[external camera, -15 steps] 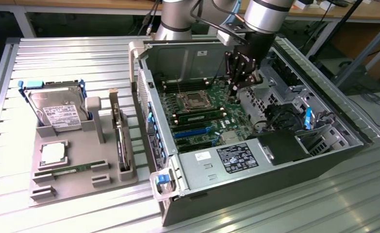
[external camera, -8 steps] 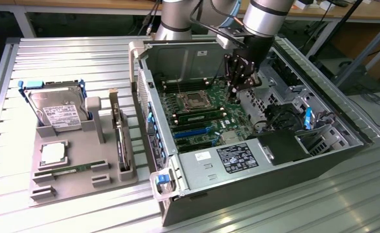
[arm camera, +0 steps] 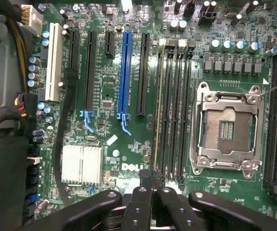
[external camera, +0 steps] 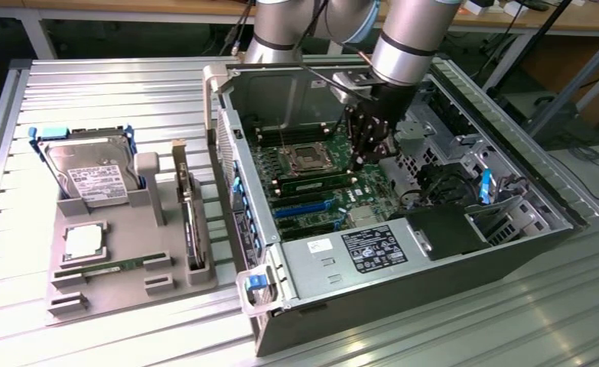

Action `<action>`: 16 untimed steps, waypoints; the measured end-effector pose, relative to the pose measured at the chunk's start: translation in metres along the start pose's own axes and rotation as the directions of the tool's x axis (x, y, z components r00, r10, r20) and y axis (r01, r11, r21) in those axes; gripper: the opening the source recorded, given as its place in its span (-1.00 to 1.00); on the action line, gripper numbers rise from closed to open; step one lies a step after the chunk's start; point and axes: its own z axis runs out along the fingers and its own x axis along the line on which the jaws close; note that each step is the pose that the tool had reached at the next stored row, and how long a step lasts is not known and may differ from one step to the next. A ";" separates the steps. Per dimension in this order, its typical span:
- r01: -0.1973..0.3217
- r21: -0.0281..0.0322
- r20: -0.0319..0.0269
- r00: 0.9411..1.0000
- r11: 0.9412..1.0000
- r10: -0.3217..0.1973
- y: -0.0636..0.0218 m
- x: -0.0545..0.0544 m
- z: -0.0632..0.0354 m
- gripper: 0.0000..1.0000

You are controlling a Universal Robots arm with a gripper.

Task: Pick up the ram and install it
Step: 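Press down the ram until it locks into place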

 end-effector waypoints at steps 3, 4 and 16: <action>0.000 0.000 -0.003 1.000 1.000 0.000 -0.0003 0.000 0.0046 -0.79; 0.000 0.000 -0.003 1.000 1.000 0.000 -0.0003 0.000 0.0054 -0.79; -0.007 -0.001 -0.005 1.000 1.000 0.007 -0.0014 -0.002 0.0225 -0.79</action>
